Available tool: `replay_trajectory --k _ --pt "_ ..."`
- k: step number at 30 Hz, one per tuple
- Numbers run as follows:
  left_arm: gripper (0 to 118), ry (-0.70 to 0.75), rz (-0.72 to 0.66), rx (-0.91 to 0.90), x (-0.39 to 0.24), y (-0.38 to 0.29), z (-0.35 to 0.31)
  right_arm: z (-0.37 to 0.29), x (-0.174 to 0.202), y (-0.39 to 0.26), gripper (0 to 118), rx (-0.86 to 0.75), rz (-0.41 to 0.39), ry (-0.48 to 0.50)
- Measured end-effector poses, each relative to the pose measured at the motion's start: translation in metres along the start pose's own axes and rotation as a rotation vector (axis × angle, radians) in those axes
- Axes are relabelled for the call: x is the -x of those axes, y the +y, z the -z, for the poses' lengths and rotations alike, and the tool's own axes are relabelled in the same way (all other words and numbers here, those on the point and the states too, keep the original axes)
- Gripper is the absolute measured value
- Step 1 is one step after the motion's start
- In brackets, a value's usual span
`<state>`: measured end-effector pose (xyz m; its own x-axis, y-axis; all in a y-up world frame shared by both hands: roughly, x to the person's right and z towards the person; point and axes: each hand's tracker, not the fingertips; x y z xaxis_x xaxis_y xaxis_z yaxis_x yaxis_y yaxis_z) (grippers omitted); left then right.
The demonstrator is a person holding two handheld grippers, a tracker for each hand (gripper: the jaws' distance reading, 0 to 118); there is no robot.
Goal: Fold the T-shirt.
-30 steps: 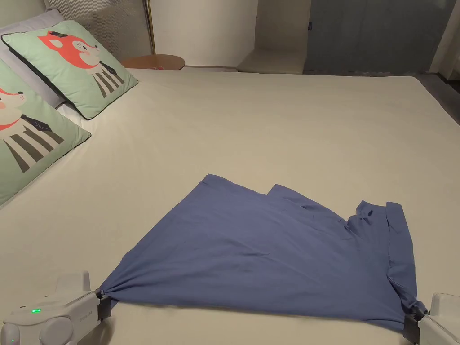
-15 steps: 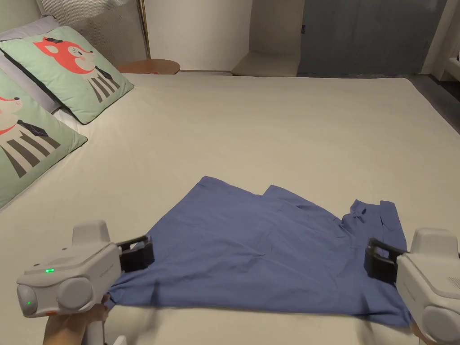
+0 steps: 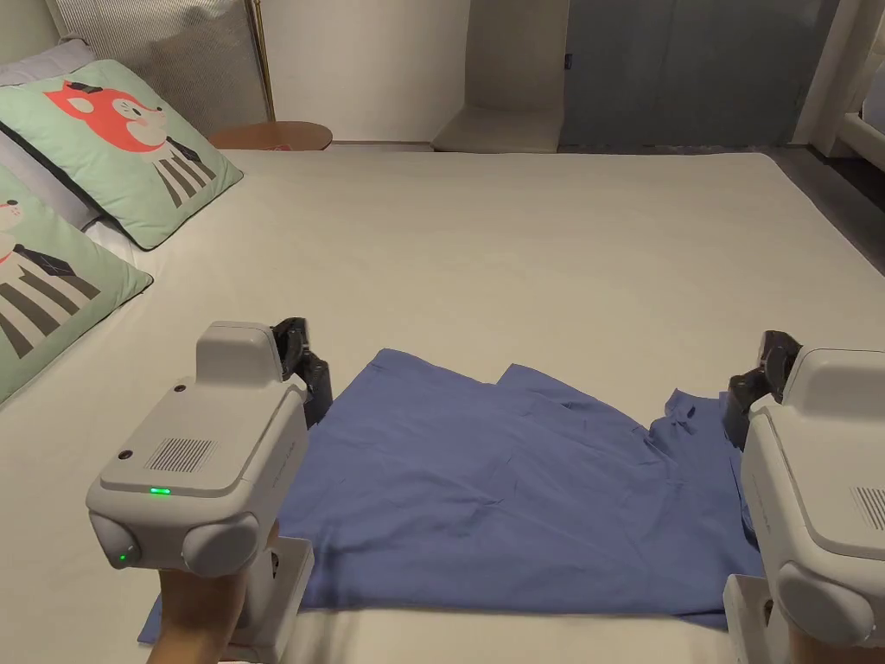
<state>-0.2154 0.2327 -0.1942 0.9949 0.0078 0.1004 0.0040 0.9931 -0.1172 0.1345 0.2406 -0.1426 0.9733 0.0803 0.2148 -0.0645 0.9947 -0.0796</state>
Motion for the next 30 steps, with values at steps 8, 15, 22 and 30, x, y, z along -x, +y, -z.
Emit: replay_trajectory --k 8,15,22,30 --pt "0 -0.041 0.012 0.117 0.003 -0.003 0.052 0.028 -0.008 -0.006 1 0.015 0.025 0.003" --pt "0 -0.12 0.043 0.356 0.01 -0.005 0.163 0.057 -0.01 -0.008 1 0.042 0.012 0.0" --pt "0 -0.176 0.084 0.578 0.009 -0.037 0.282 0.103 -0.014 -0.022 1 0.093 0.018 -0.022" --pt "95 -0.161 0.02 0.814 0.01 -0.085 0.378 0.145 -0.021 -0.044 1 0.169 0.011 -0.059"
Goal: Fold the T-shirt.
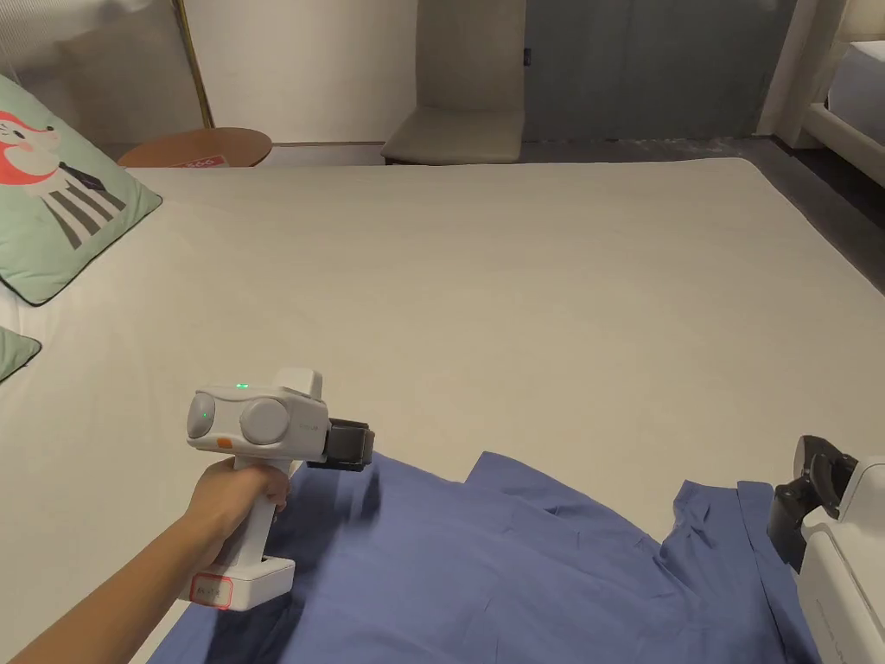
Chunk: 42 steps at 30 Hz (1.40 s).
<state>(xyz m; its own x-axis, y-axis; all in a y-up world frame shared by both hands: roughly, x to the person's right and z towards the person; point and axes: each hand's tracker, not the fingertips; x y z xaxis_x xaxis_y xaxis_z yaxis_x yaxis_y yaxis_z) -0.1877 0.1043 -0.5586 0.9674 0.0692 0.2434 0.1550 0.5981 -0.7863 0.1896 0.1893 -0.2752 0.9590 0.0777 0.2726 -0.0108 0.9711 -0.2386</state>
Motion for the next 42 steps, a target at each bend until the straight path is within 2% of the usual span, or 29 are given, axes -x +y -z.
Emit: replay_trajectory --k 3,6,9,10,11,14,19,20,21,22,23,24,25,26,33,35,37,39,42 --pt "91 0.016 0.023 0.036 -0.005 0.001 0.016 0.01 -0.002 -0.007 1 0.028 0.0 -0.008" --pt "48 0.014 0.065 0.082 -0.015 -0.006 0.026 0.013 -0.002 -0.011 1 0.046 -0.008 -0.009" --pt "33 0.04 0.109 0.047 -0.024 -0.015 0.024 0.017 -0.01 -0.023 1 0.06 -0.014 -0.015" --pt "7 0.02 0.106 0.053 -0.025 -0.015 0.022 0.016 -0.013 -0.024 1 0.062 -0.008 -0.018" --pt "1 0.011 0.099 0.049 -0.027 -0.015 0.02 0.016 -0.016 -0.025 1 0.067 -0.004 -0.018" --pt "1 0.079 0.163 0.011 -0.035 -0.016 0.011 0.011 -0.024 -0.024 1 0.081 0.011 -0.029" --pt "1 0.078 0.139 -0.079 -0.04 -0.016 -0.034 0.012 -0.05 -0.021 2 0.229 0.09 -0.026" --pt "1 0.072 0.141 -0.103 -0.039 -0.017 -0.043 0.017 -0.057 -0.024 10 0.268 0.097 -0.024" --pt "1 0.058 0.138 -0.11 -0.035 -0.016 -0.051 0.022 -0.063 -0.028 30 0.322 0.093 -0.017" --pt "1 0.048 0.132 -0.124 -0.035 -0.017 -0.06 0.026 -0.068 -0.031 66 0.385 0.082 -0.007" --pt "1 0.042 0.13 -0.141 -0.035 -0.018 -0.07 0.03 -0.072 -0.035 92 0.418 0.09 0.001" --pt "1 0.034 0.13 -0.157 -0.035 -0.02 -0.079 0.034 -0.075 -0.039 110 0.47 0.096 0.012" --pt "1 0.027 0.13 -0.167 -0.033 -0.02 -0.083 0.037 -0.077 -0.045 116 0.518 0.099 0.019" --pt "1 0.024 0.131 -0.181 -0.034 -0.021 -0.09 0.038 -0.08 -0.051 116 0.53 0.121 0.023" --pt "1 -0.006 0.139 -0.216 -0.037 -0.03 -0.115 0.058 -0.075 -0.092 115 0.712 0.128 0.021" --pt "1 -0.008 0.137 -0.22 -0.037 -0.032 -0.118 0.061 -0.07 -0.101 99 0.749 0.099 0.021" --pt "1 -0.006 0.14 -0.22 -0.037 -0.034 -0.12 0.061 -0.066 -0.11 75 0.755 0.094 0.031" --pt "1 -0.009 0.139 -0.22 -0.035 -0.036 -0.122 0.056 -0.062 -0.114 68 0.752 0.096 0.055" --pt "1 -0.003 0.138 -0.222 -0.034 -0.039 -0.124 0.047 -0.056 -0.109 37 0.717 0.056 0.066"
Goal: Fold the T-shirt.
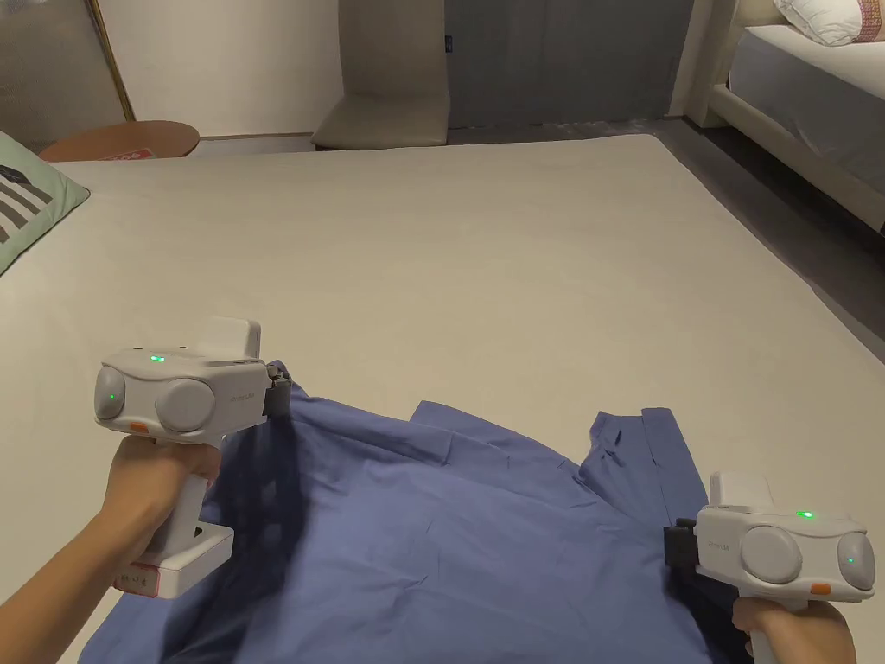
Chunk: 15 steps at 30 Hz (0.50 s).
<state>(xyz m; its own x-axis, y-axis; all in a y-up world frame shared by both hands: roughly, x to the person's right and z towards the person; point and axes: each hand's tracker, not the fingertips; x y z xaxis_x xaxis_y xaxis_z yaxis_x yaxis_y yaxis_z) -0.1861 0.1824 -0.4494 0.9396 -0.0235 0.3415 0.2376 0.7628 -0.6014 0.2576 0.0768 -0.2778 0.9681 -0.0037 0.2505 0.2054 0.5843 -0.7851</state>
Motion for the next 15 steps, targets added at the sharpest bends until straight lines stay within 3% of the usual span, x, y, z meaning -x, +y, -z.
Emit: replay_trajectory --k 2,4,8,15 --pt "1 0.005 -0.002 -0.004 0.002 -0.001 -0.003 -0.009 0.005 0.003 9 -0.021 -0.037 -0.017" --pt "1 0.008 -0.012 -0.008 0.003 -0.003 -0.008 -0.019 0.003 0.005 8 -0.075 -0.073 -0.046" --pt "1 0.025 -0.032 -0.037 0.006 -0.005 -0.021 -0.039 -0.004 0.014 8 -0.132 -0.048 -0.027" --pt "1 0.073 -0.103 -0.197 0.029 0.014 -0.068 -0.099 0.009 0.07 7 -0.438 -0.136 -0.041"
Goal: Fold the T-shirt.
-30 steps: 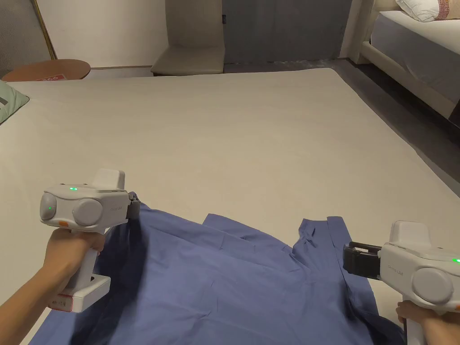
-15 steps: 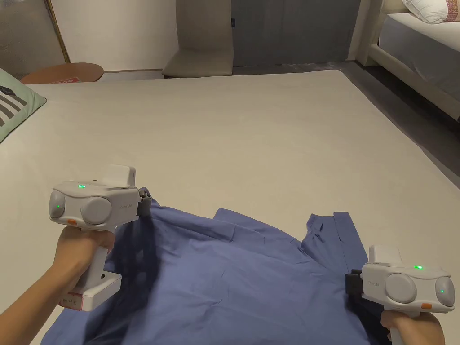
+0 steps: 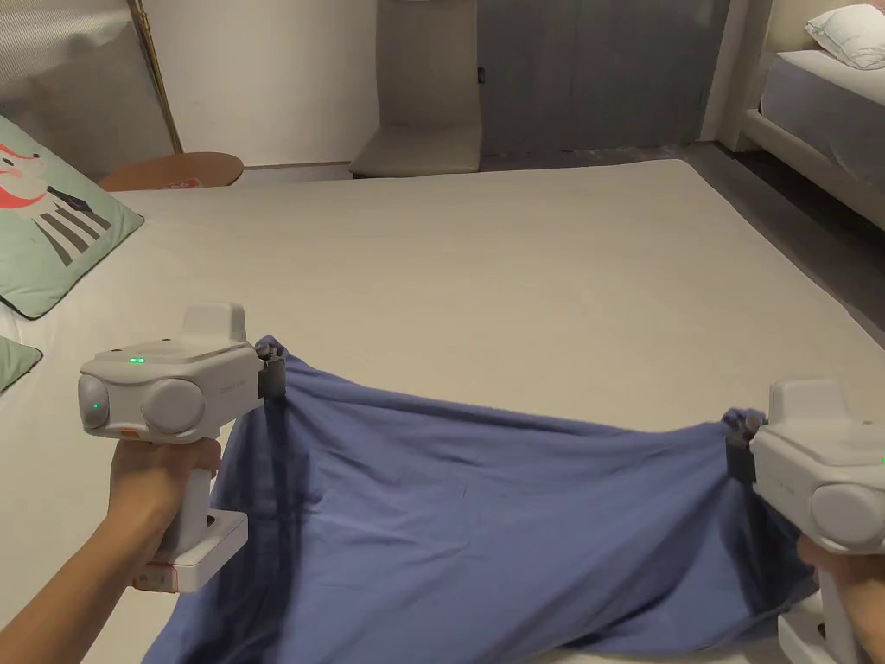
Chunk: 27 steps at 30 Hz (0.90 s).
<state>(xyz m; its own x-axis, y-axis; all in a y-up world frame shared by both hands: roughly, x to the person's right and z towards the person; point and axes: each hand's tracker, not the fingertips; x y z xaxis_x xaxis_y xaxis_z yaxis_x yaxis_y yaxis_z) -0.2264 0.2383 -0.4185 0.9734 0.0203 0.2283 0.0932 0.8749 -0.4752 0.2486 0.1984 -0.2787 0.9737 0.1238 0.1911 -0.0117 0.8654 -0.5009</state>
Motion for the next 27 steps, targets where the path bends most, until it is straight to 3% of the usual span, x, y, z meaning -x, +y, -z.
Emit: replay_trajectory --k 5,15,27 --pt "1 0.049 -0.042 -0.143 0.019 0.049 -0.034 -0.013 0.013 0.081 7 -0.215 -0.072 -0.015" --pt "1 0.145 -0.054 -0.364 0.04 0.155 -0.07 -0.007 0.026 0.219 7 -0.48 -0.013 0.017" --pt "1 0.248 -0.09 -0.548 0.061 0.263 -0.049 0.001 0.043 0.343 7 -0.697 0.002 0.024"
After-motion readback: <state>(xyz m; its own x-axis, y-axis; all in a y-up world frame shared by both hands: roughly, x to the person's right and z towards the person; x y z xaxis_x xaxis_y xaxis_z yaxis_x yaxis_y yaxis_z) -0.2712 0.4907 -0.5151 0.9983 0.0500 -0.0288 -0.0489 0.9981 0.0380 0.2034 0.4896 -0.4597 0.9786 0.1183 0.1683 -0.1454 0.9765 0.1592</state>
